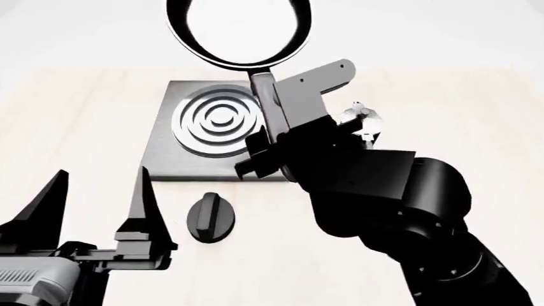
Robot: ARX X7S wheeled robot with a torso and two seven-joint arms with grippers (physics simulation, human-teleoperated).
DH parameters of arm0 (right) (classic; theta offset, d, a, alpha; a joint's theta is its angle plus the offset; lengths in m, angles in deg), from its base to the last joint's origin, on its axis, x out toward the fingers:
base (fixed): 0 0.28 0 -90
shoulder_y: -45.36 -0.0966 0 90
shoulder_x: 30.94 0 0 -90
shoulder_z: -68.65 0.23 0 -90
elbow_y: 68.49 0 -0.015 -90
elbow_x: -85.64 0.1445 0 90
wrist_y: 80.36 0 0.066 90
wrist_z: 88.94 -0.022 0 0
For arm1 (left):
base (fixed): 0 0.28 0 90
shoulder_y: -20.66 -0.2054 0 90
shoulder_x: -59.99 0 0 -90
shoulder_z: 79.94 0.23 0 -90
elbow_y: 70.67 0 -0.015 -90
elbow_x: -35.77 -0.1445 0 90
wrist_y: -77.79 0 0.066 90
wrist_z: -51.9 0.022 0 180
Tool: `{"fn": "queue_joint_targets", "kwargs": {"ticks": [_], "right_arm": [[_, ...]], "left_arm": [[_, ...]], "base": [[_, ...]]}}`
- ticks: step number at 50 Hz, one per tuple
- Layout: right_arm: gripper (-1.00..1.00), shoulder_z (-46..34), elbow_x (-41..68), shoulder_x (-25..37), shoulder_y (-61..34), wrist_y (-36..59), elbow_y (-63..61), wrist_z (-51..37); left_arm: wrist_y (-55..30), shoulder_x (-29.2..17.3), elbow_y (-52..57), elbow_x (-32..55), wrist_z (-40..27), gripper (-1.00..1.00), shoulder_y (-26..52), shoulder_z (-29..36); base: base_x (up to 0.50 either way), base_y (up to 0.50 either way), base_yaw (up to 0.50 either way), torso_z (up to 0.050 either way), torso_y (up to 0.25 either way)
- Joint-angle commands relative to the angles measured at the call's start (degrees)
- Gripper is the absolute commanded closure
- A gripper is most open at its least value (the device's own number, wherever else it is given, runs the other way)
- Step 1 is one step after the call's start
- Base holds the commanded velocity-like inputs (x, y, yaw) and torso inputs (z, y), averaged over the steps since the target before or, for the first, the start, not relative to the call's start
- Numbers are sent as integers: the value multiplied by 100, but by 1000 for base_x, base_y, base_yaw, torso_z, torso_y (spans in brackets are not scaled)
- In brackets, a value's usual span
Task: Put the frying pan on the stove.
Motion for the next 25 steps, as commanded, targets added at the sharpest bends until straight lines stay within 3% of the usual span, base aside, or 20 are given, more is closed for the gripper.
{"fn": "queue_joint_targets", "kwargs": {"ticks": [1, 25], "right_arm": [[100, -124, -367, -85, -174, -62, 13, 25], [100, -273, -263, -100, -26, -114, 230, 90]], "left_arm": [[6, -32, 6, 29, -28, -100, 6, -14], [68, -50, -54, -16, -36, -100, 0, 39]], "base": [[0, 0, 0, 0, 0], [0, 0, 0, 0, 2]]}}
